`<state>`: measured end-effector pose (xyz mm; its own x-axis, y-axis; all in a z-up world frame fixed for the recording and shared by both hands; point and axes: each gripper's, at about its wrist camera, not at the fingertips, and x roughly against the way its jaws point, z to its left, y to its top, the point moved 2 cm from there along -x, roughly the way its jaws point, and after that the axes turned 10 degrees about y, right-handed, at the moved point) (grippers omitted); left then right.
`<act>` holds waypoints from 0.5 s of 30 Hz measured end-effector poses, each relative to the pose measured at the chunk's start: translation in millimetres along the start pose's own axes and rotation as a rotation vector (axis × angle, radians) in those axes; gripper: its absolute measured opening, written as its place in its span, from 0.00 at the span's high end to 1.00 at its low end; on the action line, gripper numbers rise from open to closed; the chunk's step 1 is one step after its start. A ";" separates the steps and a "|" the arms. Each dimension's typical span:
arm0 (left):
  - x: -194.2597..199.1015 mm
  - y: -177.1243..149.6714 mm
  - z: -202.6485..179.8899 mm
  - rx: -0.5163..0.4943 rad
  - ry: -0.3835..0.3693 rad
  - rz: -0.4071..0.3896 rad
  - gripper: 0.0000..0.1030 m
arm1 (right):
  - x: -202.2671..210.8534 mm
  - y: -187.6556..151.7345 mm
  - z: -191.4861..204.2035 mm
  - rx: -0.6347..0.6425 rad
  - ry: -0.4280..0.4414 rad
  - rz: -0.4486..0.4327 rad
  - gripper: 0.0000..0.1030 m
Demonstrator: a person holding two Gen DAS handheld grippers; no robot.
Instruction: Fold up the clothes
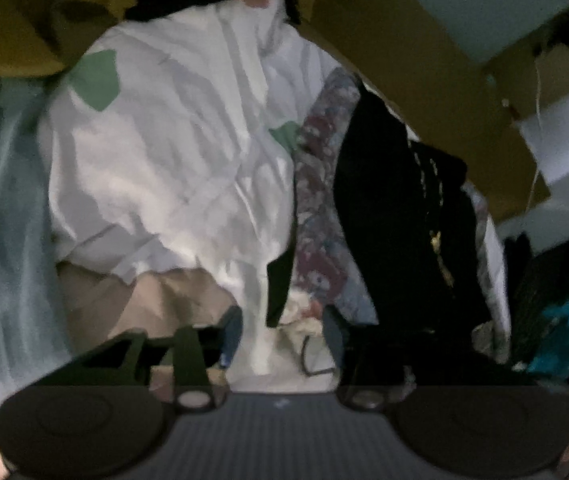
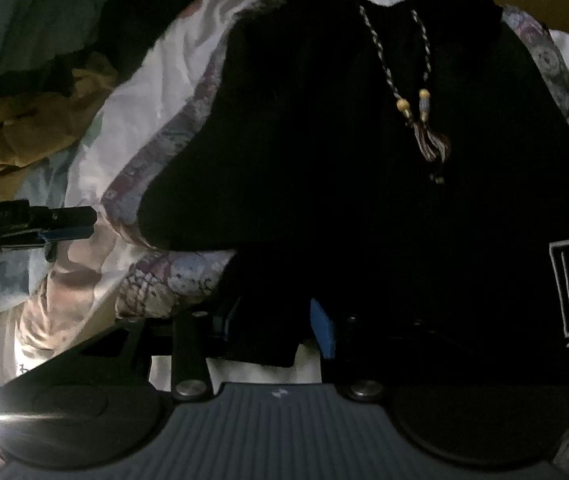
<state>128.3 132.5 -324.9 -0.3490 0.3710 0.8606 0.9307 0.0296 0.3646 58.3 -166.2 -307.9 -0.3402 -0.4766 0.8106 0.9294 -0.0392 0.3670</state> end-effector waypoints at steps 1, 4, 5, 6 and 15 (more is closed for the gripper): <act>-3.1 -0.8 -2.9 -0.036 0.011 -0.002 0.49 | -1.7 -1.0 -1.7 -0.015 -0.001 0.005 0.55; -13.5 -2.0 -9.2 -0.109 0.009 0.011 0.46 | -7.2 -4.9 -6.5 -0.057 -0.002 0.020 0.54; -15.9 -1.3 -10.2 -0.118 0.008 0.012 0.45 | -9.2 -6.5 -7.6 -0.069 -0.005 0.025 0.51; -18.2 -0.6 -11.2 -0.126 0.006 0.011 0.44 | -11.3 -8.2 -8.8 -0.080 -0.008 0.031 0.49; -28.8 19.1 -27.3 -0.200 -0.077 -0.006 0.92 | -27.3 -16.4 -18.9 -0.183 -0.002 0.031 0.41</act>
<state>153.1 97.1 -333.0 -0.3377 0.4416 0.8312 0.8857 -0.1497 0.4394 55.1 -169.1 -344.7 -0.3109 -0.4782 0.8214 0.9500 -0.1838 0.2525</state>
